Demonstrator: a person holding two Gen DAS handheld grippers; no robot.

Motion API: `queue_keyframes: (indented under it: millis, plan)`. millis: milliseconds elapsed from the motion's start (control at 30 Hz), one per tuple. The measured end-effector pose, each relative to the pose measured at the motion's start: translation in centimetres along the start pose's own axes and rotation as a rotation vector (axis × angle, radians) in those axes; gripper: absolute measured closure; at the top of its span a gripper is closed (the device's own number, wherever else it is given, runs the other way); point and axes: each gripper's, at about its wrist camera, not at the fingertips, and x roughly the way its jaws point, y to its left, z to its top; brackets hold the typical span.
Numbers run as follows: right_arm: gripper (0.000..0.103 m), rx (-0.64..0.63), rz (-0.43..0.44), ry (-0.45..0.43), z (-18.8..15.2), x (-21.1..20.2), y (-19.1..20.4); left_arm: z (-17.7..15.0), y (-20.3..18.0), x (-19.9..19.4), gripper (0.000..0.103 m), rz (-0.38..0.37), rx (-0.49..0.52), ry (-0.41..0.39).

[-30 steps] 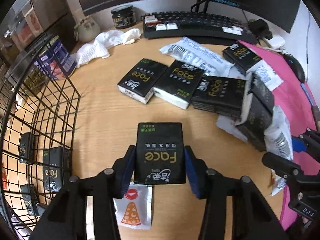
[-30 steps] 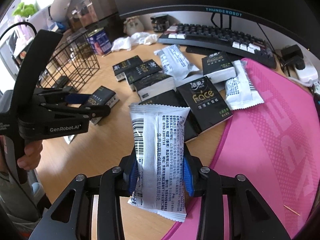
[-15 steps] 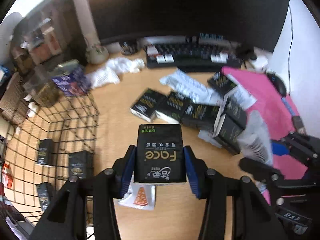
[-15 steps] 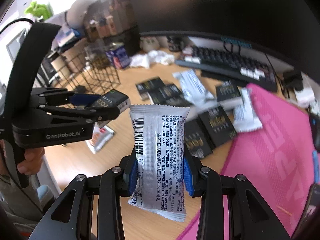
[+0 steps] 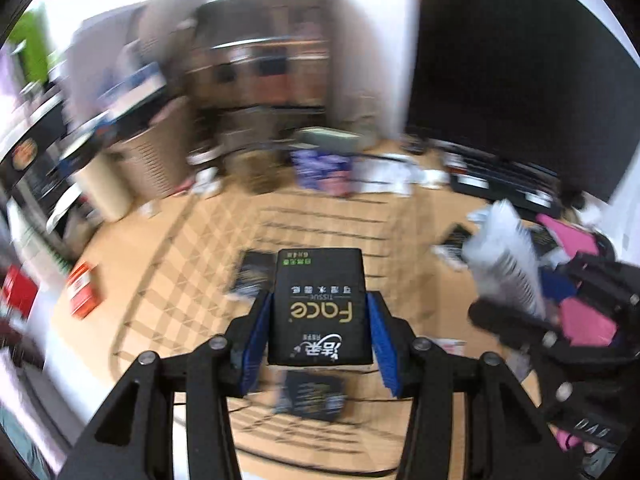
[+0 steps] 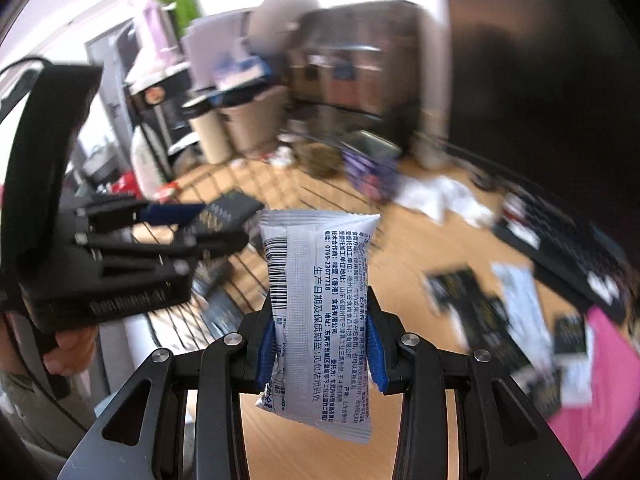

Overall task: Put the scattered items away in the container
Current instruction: 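Carry the Face pack and white wrapper to the basket and open both tools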

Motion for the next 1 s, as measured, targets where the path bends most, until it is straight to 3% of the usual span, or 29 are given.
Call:
queue_keyframes:
  millis: [200, 333, 767, 933, 1000]
  plan:
    - [0.066, -0.07, 0.067, 0.038, 4.5, 5.1, 4.5, -1.0, 5.8, 1.1, 0.05, 0.057, -0.104, 0.025]
    - [0.066, -0.07, 0.1, 0.054, 4.5, 7.0, 5.2, -1.3, 7.1, 2.0, 0.05, 0.076, -0.134, 0.037]
    - [0.066, -0.072, 0.119, 0.072, 4.1, 7.9, 4.7, -1.4, 6.0, 4.1, 0.05, 0.073, -0.106, 0.068]
    - [0.064, -0.078, 0.105, 0.076, 4.0, 8.3, 4.8, -1.3, 6.1, 4.0, 0.034, 0.06, -0.119, 0.058]
    - [0.063, -0.081, 0.1, 0.078, 3.9, 8.4, 5.0, -1.4, 6.1, 3.9, 0.033, 0.057, -0.122, 0.054]
